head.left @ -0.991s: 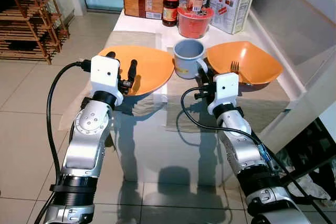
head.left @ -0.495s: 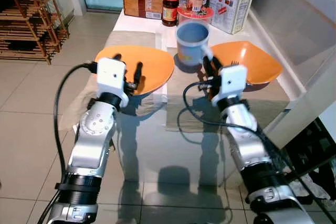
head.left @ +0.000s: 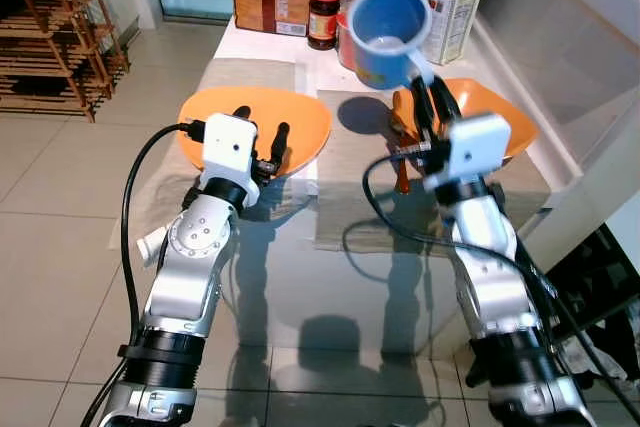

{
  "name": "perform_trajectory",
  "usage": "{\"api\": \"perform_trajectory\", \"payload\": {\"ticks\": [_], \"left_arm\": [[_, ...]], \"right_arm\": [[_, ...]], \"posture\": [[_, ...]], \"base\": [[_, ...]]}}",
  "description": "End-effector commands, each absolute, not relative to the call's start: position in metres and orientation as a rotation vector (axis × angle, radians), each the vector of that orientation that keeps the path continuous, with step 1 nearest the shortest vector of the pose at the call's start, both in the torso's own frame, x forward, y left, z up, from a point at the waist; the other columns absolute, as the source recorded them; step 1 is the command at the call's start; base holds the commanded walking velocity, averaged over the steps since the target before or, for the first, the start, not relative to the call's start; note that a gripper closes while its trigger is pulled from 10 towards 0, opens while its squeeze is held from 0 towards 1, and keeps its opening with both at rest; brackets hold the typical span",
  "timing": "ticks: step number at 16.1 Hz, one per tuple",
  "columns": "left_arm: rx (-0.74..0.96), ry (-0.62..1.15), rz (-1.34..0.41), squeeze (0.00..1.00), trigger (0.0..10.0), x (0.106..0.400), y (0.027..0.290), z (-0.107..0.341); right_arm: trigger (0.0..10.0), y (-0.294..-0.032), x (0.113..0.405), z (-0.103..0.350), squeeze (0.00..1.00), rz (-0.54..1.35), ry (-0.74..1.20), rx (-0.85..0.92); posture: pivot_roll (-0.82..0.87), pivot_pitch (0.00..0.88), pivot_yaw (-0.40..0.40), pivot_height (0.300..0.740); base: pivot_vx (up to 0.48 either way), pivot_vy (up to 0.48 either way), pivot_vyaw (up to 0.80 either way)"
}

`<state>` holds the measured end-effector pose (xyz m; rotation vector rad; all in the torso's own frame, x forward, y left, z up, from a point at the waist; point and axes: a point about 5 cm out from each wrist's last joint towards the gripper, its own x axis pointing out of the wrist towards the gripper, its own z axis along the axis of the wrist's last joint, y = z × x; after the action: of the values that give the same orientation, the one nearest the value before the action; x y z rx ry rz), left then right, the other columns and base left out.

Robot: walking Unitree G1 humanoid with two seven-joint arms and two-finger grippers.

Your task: Setting the table

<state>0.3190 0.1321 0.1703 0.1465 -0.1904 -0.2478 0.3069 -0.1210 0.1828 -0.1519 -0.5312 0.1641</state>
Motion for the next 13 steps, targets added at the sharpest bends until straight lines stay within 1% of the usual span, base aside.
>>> {"api": "perform_trajectory", "payload": {"ticks": [1,5,8,13], "left_arm": [[0.139,-0.195,-0.279,0.00,10.0,0.3215,0.1275,0.1718],[0.123,-0.196,-0.305,0.00,10.0,0.3206,0.1235,0.1706],[0.112,-0.206,-0.305,0.00,10.0,0.3200,0.1224,0.1726],[0.092,-0.212,-0.306,0.00,10.0,0.3181,0.1232,0.1745]], "right_arm": [[0.0,-0.1285,0.3033,0.1845,0.00,0.124,-0.532,-0.164],[0.0,-0.1313,0.3013,0.1826,0.00,0.116,-0.514,-0.169],[0.0,-0.1273,0.3012,0.1826,0.00,0.137,-0.506,-0.173],[0.0,-0.1227,0.3024,0.1803,0.00,0.156,-0.489,-0.166]], "posture": [[0.14,0.000,-0.048,0.740],[0.14,0.000,-0.054,0.740],[0.15,0.000,-0.072,0.740],[0.15,0.000,-0.075,0.740]], "base": [[0.000,0.000,0.00],[0.000,0.000,0.00],[0.000,0.000,0.00],[0.000,0.000,0.00]]}}
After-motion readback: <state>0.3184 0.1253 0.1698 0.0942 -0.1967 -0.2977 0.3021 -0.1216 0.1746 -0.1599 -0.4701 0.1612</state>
